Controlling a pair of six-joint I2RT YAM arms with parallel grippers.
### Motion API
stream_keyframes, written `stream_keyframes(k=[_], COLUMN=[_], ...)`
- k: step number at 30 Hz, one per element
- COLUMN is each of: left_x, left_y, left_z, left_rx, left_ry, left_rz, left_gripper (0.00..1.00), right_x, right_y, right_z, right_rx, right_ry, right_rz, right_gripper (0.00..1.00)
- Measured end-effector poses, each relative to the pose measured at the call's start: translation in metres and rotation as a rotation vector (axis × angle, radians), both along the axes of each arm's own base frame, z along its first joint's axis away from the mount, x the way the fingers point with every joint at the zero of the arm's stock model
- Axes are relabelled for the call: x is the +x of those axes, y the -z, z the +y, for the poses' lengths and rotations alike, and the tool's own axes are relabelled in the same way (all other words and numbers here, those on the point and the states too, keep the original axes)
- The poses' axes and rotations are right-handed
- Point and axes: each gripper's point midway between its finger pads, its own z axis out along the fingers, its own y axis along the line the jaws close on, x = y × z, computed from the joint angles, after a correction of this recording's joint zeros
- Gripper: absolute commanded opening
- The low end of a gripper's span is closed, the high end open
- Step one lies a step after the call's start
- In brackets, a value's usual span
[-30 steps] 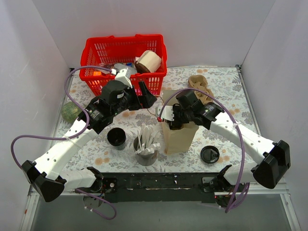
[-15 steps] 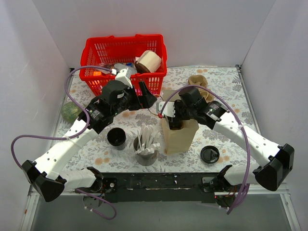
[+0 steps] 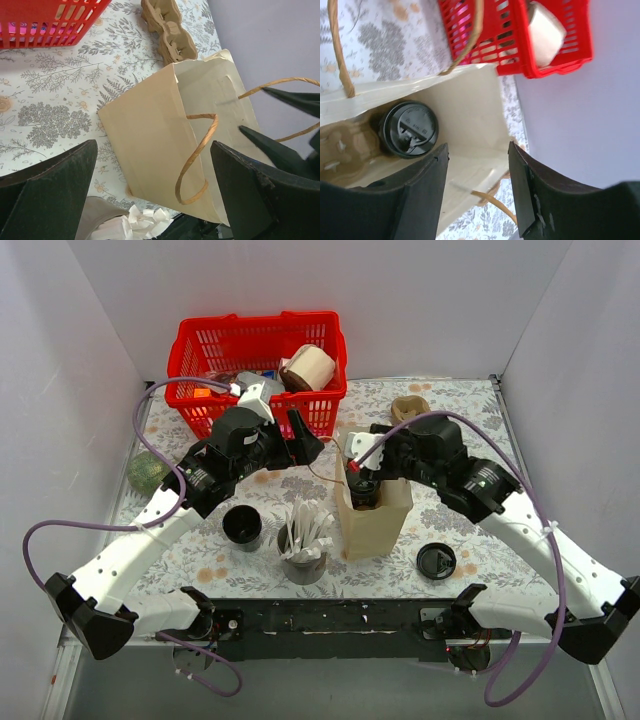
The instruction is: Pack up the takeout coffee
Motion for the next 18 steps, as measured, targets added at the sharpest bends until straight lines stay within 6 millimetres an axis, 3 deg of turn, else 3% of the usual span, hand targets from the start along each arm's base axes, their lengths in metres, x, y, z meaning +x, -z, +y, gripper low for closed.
stream_keyframes(k=[6,11,15,18], left_x=[-0.004,-0.022,-0.051,-0.072], left_y=[0.003,0.002,0.001,0.017], left_z=[0.014,0.034,0.041,0.037], left_rx=[0.025,0.048,0.026,0.022], left_ry=[-0.05,-0.076,-0.007,0.077], left_rz=[0.016,0.036,0.052,0.106], left_gripper=[0.98,0.98,0.98,0.98], right_x=[-0.016,-0.042,-0.063,-0.071], right_y=[-0.062,-0.103,-0.108,-0.103], right_z=[0.003,0.018,0.032,0.039], right_rx=[0.282,0.523,0.631,0.684], right_ry=[0.013,-0.024,-0.073,-0.082], right_rz=[-0.037,0.111,0.265,0.35], right_gripper=[0.65,0.68,0.7,0.71])
